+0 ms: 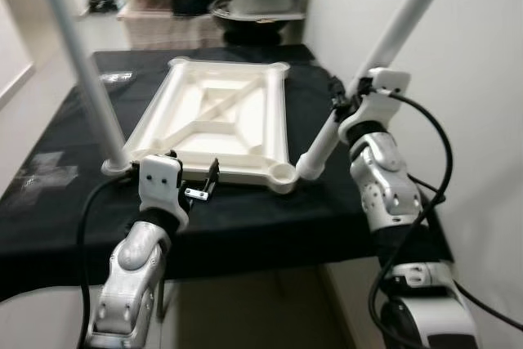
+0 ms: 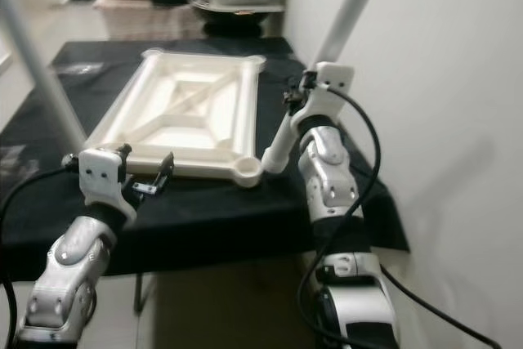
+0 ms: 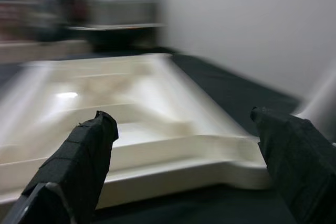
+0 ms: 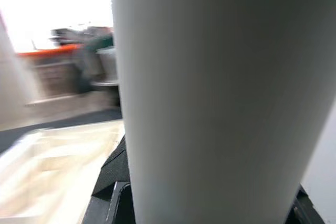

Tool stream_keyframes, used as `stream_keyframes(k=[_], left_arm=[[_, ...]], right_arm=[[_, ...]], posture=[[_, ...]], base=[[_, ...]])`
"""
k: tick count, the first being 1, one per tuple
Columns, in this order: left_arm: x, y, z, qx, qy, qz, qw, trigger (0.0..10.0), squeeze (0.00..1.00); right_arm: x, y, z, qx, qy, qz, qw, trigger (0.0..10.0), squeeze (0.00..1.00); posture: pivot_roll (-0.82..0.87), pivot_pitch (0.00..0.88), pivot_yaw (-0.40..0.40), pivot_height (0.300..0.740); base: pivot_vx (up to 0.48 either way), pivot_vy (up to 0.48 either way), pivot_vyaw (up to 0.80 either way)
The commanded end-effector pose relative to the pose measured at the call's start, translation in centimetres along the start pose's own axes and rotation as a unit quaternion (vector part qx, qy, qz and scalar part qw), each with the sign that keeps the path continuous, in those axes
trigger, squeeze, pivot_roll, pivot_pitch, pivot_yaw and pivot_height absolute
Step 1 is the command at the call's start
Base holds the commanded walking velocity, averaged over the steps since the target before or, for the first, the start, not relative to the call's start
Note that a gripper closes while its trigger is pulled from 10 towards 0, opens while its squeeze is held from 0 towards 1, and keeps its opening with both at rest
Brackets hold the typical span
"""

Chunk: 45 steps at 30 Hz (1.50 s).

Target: Building children table

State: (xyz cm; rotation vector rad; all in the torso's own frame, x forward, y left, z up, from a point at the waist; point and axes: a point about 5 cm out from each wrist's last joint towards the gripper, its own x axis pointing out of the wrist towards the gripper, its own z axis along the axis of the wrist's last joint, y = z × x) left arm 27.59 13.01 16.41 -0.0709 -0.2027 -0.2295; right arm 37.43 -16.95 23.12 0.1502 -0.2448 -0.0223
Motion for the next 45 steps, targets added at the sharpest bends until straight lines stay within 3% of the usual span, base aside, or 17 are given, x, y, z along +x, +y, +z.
stream_keyframes(k=[1, 5, 14, 23, 29, 45], left_arm=[[-0.2, 0.5, -0.4, -0.005, 0.017, 0.005, 1.000, 10.0, 0.00], [-0.1, 0.8, -0.4, 0.004, 0.016, 0.004, 1.000, 10.0, 0.00], [0.0, 1.2, -0.3, 0.001, 0.012, 0.010, 1.000, 10.0, 0.00], [0.0, 1.1, -0.2, 0.011, 0.006, 0.005, 1.000, 10.0, 0.00], [0.1, 1.1, -0.1, 0.009, 0.002, 0.004, 1.000, 10.0, 0.00], [0.2, 0.7, -0.1, 0.000, -0.004, -0.011, 1.000, 10.0, 0.00]], right_arm=[[0.1, 0.2, 0.5, 0.011, -0.013, 0.000, 1.000, 10.0, 0.00], [0.1, 0.3, 1.5, 0.014, -0.045, 0.002, 0.999, 10.0, 0.00], [0.0, 0.7, 2.0, 0.010, -0.060, 0.011, 0.998, 10.0, 0.00], [-0.3, 2.2, 2.3, 0.008, -0.067, 0.069, 0.995, 10.0, 0.00], [-0.3, 2.4, 2.2, 0.008, -0.067, 0.073, 0.995, 10.0, 0.00], [0.1, 2.1, 3.1, 0.000, -0.080, 0.071, 0.994, 10.0, 0.00]], posture=[[-0.01, 0.000, -0.066, 0.740], [-0.02, 0.000, -0.064, 0.740], [-0.02, 0.000, -0.061, 0.740], [-0.02, 0.000, -0.064, 0.740], [-0.02, 0.000, -0.065, 0.740], [-0.03, 0.000, -0.065, 0.740]], base=[[0.000, 0.480, -0.80], [0.000, 0.480, -0.40], [0.000, 0.446, 0.00], [0.000, 0.000, 0.00], [0.000, 0.000, 0.00], [0.368, 0.000, 0.00]])
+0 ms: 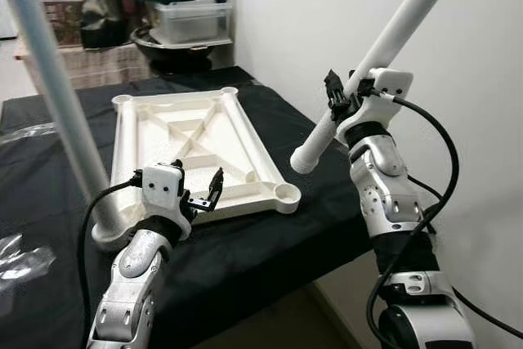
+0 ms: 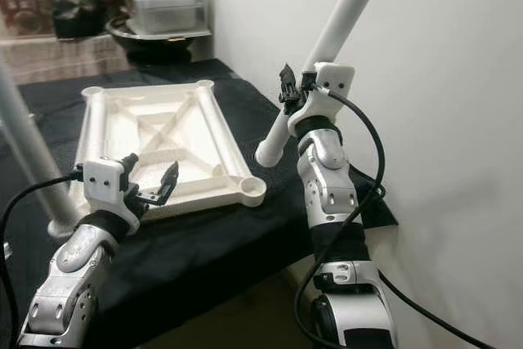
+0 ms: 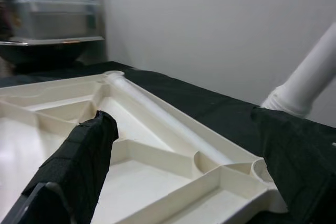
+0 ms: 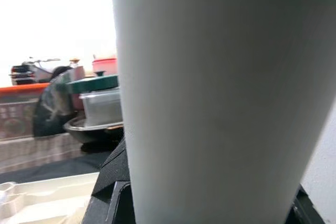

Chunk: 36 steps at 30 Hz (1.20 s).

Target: Building children table

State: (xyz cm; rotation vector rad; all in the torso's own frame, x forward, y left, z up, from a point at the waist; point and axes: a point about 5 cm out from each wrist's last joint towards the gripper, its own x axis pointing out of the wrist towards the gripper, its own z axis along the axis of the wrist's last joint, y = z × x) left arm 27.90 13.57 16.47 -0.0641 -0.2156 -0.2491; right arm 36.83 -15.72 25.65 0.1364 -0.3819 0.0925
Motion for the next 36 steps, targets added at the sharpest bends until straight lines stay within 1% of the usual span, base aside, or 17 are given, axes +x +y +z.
stream_keyframes(k=[1, 8, 14, 16, 17, 19, 21, 22, 23, 24, 25, 26, 27, 30, 32, 33, 36], left_arm=[[0.0, 0.0, -0.2, -0.001, 0.002, -0.002, 1.000, 10.0, 0.00], [-0.1, -0.2, -0.2, -0.009, 0.004, -0.006, 1.000, 10.0, 0.00], [-0.2, -0.7, -0.5, -0.013, 0.008, -0.019, 1.000, 10.0, 0.00], [-0.3, -0.8, -0.5, -0.014, 0.010, -0.022, 1.000, 10.0, 0.00], [-0.3, -0.8, -0.5, -0.014, 0.010, -0.022, 1.000, 10.0, 0.00], [-0.3, -0.8, -0.6, -0.014, 0.011, -0.024, 1.000, 10.0, 0.00], [-0.3, -0.8, -0.6, -0.014, 0.011, -0.024, 1.000, 10.0, 0.00], [-0.4, -0.9, -0.7, -0.015, 0.012, -0.024, 1.000, 10.0, 0.00], [-0.5, -0.9, -0.7, -0.012, 0.014, -0.026, 0.999, 10.0, 0.00], [-0.5, -0.9, -0.7, -0.012, 0.014, -0.026, 0.999, 10.0, 0.00], [-0.5, -1.0, -0.8, -0.011, 0.016, -0.028, 0.999, 10.0, 0.00], [-0.5, -1.0, -0.8, -0.011, 0.016, -0.028, 0.999, 10.0, 0.00], [-0.7, -1.0, -1.0, -0.008, 0.019, -0.031, 0.999, 10.0, 0.00], [-0.7, -1.0, -1.0, -0.008, 0.019, -0.031, 0.999, 10.0, 0.00], [-0.9, -1.2, -1.1, -0.008, 0.024, -0.034, 0.999, 10.0, 0.00], [-0.9, -1.2, -1.2, -0.008, 0.024, -0.036, 0.999, 10.0, 0.00], [-1.0, -1.3, -1.2, -0.009, 0.025, -0.037, 0.999, 10.0, 0.00]], right_arm=[[0.3, 0.5, 0.7, -0.004, -0.016, 0.011, 1.000, 10.0, 0.00], [0.4, 1.0, 1.0, -0.008, -0.021, 0.033, 0.999, 10.0, 0.00], [0.6, 1.6, 1.5, -0.005, -0.018, 0.102, 0.995, 10.0, 0.00], [0.6, 2.0, 1.7, 0.013, -0.004, 0.167, 0.986, 10.0, 0.00], [0.6, 2.0, 1.7, 0.013, -0.004, 0.167, 0.986, 10.0, 0.00], [0.4, 2.5, 1.8, 0.018, 0.007, 0.228, 0.973, 10.0, 0.00], [0.4, 2.5, 1.8, 0.018, 0.007, 0.228, 0.973, 10.0, 0.00], [0.3, 2.6, 1.8, 0.015, 0.011, 0.250, 0.968, 10.0, 0.00], [0.1, 2.6, 1.9, 0.012, 0.021, 0.290, 0.957, 10.0, 0.00], [0.1, 2.6, 1.9, 0.012, 0.021, 0.290, 0.957, 10.0, 0.00], [-0.1, 2.6, 2.0, 0.009, 0.029, 0.318, 0.948, 10.0, 0.00], [-0.1, 2.6, 2.0, 0.009, 0.029, 0.318, 0.948, 10.0, 0.00], [-0.1, 2.2, 2.0, 0.003, 0.041, 0.347, 0.937, 10.0, 0.00], [-0.1, 2.2, 2.0, 0.003, 0.041, 0.347, 0.937, 10.0, 0.00], [0.1, 0.9, 1.7, -0.025, 0.074, 0.393, 0.916, 10.0, 0.00], [0.3, 0.2, 1.4, -0.039, 0.091, 0.404, 0.909, 10.0, 0.00], [0.7, -0.6, 1.0, -0.057, 0.111, 0.405, 0.906, 10.0, 0.00]], posture=[[-0.03, 0.000, -0.066, 0.740], [-0.03, 0.000, -0.067, 0.740], [-0.03, 0.000, -0.067, 0.740], [-0.03, 0.000, -0.068, 0.740], [-0.03, 0.000, -0.068, 0.740], [-0.03, 0.000, -0.068, 0.740], [-0.03, 0.000, -0.068, 0.740], [-0.03, 0.000, -0.068, 0.740], [-0.03, 0.000, -0.072, 0.740], [-0.03, 0.000, -0.072, 0.740], [-0.03, 0.000, -0.072, 0.740], [-0.03, 0.000, -0.072, 0.740], [-0.03, 0.000, -0.076, 0.740], [-0.03, 0.000, -0.076, 0.740], [-0.03, 0.000, -0.081, 0.740], [-0.03, 0.000, -0.082, 0.740], [-0.03, 0.000, -0.084, 0.740]], base=[[0.274, 0.000, 0.00], [0.000, 0.000, 0.00], [0.000, 0.000, 0.00], [0.000, 0.000, 0.00], [0.000, 0.000, 0.00], [0.000, 0.000, 0.00], [0.000, 0.000, 0.00], [0.000, 0.000, 0.00], [0.000, 0.000, 0.00], [0.000, 0.000, 0.00], [0.000, 0.000, 0.00], [0.000, 0.000, 0.00], [0.000, 0.000, 0.00], [0.000, 0.000, 0.00], [0.000, 0.000, 0.00], [0.000, 0.000, 0.00], [0.000, 0.000, 0.00]])
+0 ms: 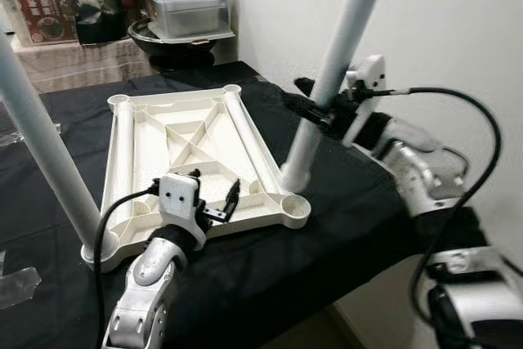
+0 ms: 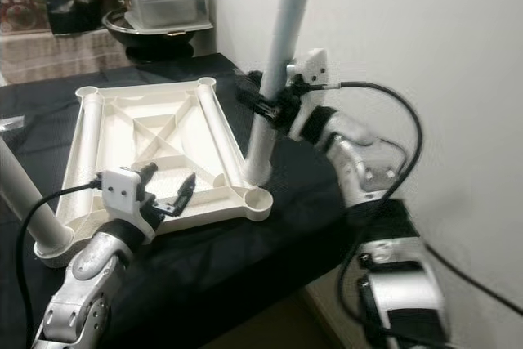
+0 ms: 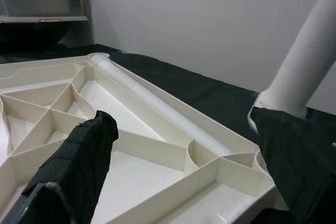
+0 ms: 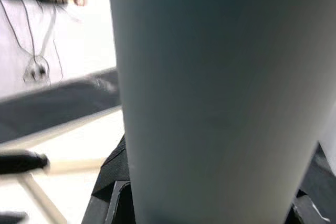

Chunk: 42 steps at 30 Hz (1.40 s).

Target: Building children table

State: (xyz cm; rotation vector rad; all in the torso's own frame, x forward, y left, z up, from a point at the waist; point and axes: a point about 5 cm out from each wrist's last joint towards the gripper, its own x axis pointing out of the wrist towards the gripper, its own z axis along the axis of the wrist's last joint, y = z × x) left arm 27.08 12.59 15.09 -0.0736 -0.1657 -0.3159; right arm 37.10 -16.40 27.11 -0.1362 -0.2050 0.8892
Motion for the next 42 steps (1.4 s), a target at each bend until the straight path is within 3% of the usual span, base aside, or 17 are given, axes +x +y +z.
stream_keyframes(k=[1, 8, 18, 25, 33, 35, 37, 38, 39, 42], left_arm=[[-0.1, -0.2, 0.1, 0.003, 0.001, -0.006, 1.000, 10.0, 0.00], [-0.2, -0.1, 0.1, 0.004, 0.000, -0.004, 1.000, 10.0, 0.00], [-0.2, 0.0, 0.2, 0.004, -0.001, -0.002, 1.000, 10.0, 0.00], [0.0, 0.1, 0.2, 0.003, -0.003, 0.001, 1.000, 10.0, 0.00], [0.0, 0.2, 0.2, 0.003, -0.002, 0.003, 1.000, 10.0, 0.00], [0.0, 0.2, 0.1, 0.004, -0.001, 0.004, 1.000, 10.0, 0.00], [0.1, 0.3, 0.2, 0.005, -0.001, 0.003, 1.000, 10.0, 0.00], [0.1, 0.3, 0.2, 0.005, -0.001, 0.003, 1.000, 10.0, 0.00], [0.0, 0.4, 0.1, 0.005, 0.000, 0.001, 1.000, 10.0, 0.00], [-0.2, 0.4, 0.0, 0.005, 0.005, -0.006, 1.000, 10.0, 0.00]], right_arm=[[-0.1, -0.3, -0.5, -0.007, 0.016, 0.009, 1.000, 10.0, 0.00], [0.1, 0.1, -1.5, -0.011, 0.048, 0.042, 0.998, 10.0, 0.00], [0.9, 1.7, -1.9, -0.022, 0.036, 0.095, 0.995, 10.0, 0.00], [0.8, 3.6, -2.0, 0.021, 0.021, 0.163, 0.986, 10.0, 0.00], [0.8, 5.3, -2.2, 0.024, 0.014, 0.195, 0.980, 10.0, 0.00], [0.8, 5.2, -2.4, 0.015, 0.019, 0.190, 0.982, 10.0, 0.00], [0.8, 3.1, -2.2, -0.020, 0.035, 0.143, 0.989, 10.0, 0.00], [0.8, 3.1, -2.2, -0.020, 0.035, 0.143, 0.989, 10.0, 0.00], [0.5, 1.8, -1.5, -0.033, 0.037, 0.119, 0.992, 10.0, 0.00], [-0.1, -0.3, 0.2, -0.053, 0.037, 0.093, 0.994, 10.0, 0.00]], posture=[[-0.03, 0.000, -0.087, 0.740], [-0.01, 0.000, -0.095, 0.740], [-0.01, 0.000, -0.090, 0.740], [-0.02, 0.000, -0.090, 0.740], [-0.02, 0.000, -0.089, 0.740], [-0.02, 0.000, -0.086, 0.740], [-0.02, 0.000, -0.085, 0.740], [-0.02, 0.000, -0.085, 0.740], [-0.02, 0.000, -0.085, 0.740], [-0.02, 0.000, -0.085, 0.740]], base=[[0.000, 0.000, 0.00], [0.000, 0.000, 0.00], [0.000, 0.000, 0.00], [0.000, 0.000, 0.00], [0.000, 0.000, 0.00], [0.000, 0.000, 0.00], [0.000, 0.000, 0.00], [0.000, 0.000, 0.00], [0.000, 0.000, 0.00], [0.000, 0.000, 0.00]])
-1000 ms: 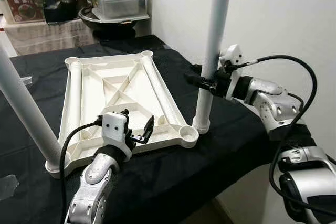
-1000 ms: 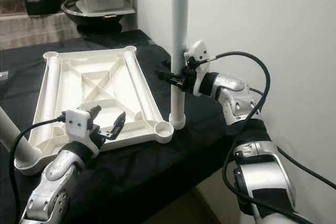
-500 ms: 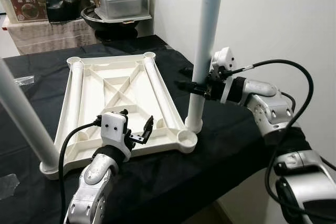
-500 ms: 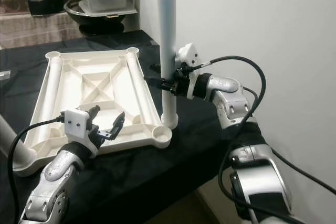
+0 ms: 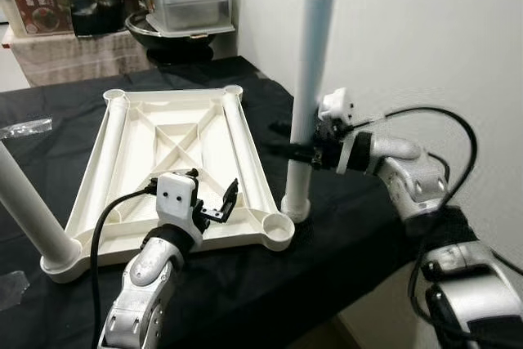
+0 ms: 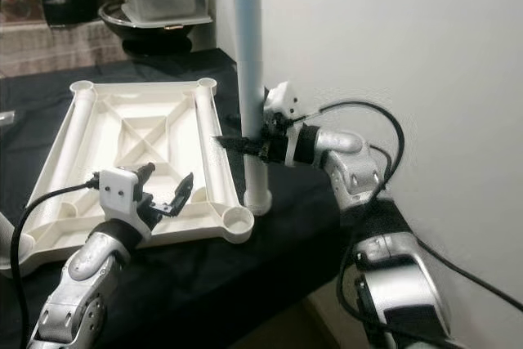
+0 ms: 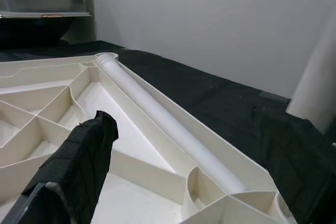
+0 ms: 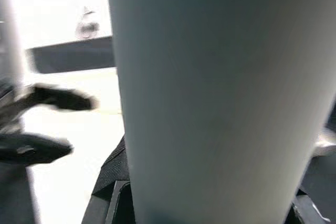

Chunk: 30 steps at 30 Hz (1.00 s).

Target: Building children table

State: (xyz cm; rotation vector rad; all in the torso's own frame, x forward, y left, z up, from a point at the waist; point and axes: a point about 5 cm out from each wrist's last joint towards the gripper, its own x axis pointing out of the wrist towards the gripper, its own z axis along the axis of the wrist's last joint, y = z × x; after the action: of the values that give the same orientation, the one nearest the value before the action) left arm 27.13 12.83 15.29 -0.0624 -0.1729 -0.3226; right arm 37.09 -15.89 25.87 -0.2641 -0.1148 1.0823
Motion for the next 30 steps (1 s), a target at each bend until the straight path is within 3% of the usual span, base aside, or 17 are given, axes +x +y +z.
stream_keyframes(k=[1, 8, 15, 27, 28, 30], left_arm=[[-0.3, 0.1, -0.3, -0.001, 0.009, -0.003, 1.000, 10.0, 0.00], [-0.5, -0.1, -0.5, -0.003, 0.013, -0.006, 1.000, 10.0, 0.00], [-0.5, -0.1, -0.6, -0.005, 0.014, -0.010, 1.000, 10.0, 0.00], [-0.8, 0.2, -1.2, -0.004, 0.027, -0.012, 1.000, 10.0, 0.00], [-1.0, 0.3, -1.3, -0.004, 0.029, -0.010, 1.000, 10.0, 0.00], [-1.1, 0.3, -1.3, -0.004, 0.030, -0.010, 0.999, 10.0, 0.00]], right_arm=[[-1.0, -1.1, 1.8, -0.028, -0.016, -0.017, 0.999, 10.0, 0.00], [-1.4, -1.6, 4.0, -0.010, -0.066, -0.019, 0.998, 10.0, 0.00], [-0.6, 0.4, 4.8, 0.060, -0.135, 0.064, 0.987, 10.0, 0.00], [0.0, 3.0, 3.1, 0.097, -0.121, 0.125, 0.980, 10.0, 0.00], [-0.2, 4.0, 2.5, 0.106, -0.107, 0.147, 0.977, 10.0, 0.00], [-0.2, 4.3, 2.1, 0.110, -0.101, 0.154, 0.977, 10.0, 0.00]], posture=[[-0.02, 0.000, -0.090, 0.740], [-0.01, 0.000, -0.092, 0.740], [-0.02, 0.000, -0.088, 0.740], [-0.02, 0.000, -0.090, 0.740], [-0.02, 0.000, -0.090, 0.740], [-0.02, 0.000, -0.090, 0.740]], base=[[0.000, 0.000, 0.00], [0.000, 0.000, 0.00], [0.000, 0.000, 0.00], [0.000, 0.000, 0.00], [0.000, 0.000, 0.00], [0.000, 0.000, 0.00]])
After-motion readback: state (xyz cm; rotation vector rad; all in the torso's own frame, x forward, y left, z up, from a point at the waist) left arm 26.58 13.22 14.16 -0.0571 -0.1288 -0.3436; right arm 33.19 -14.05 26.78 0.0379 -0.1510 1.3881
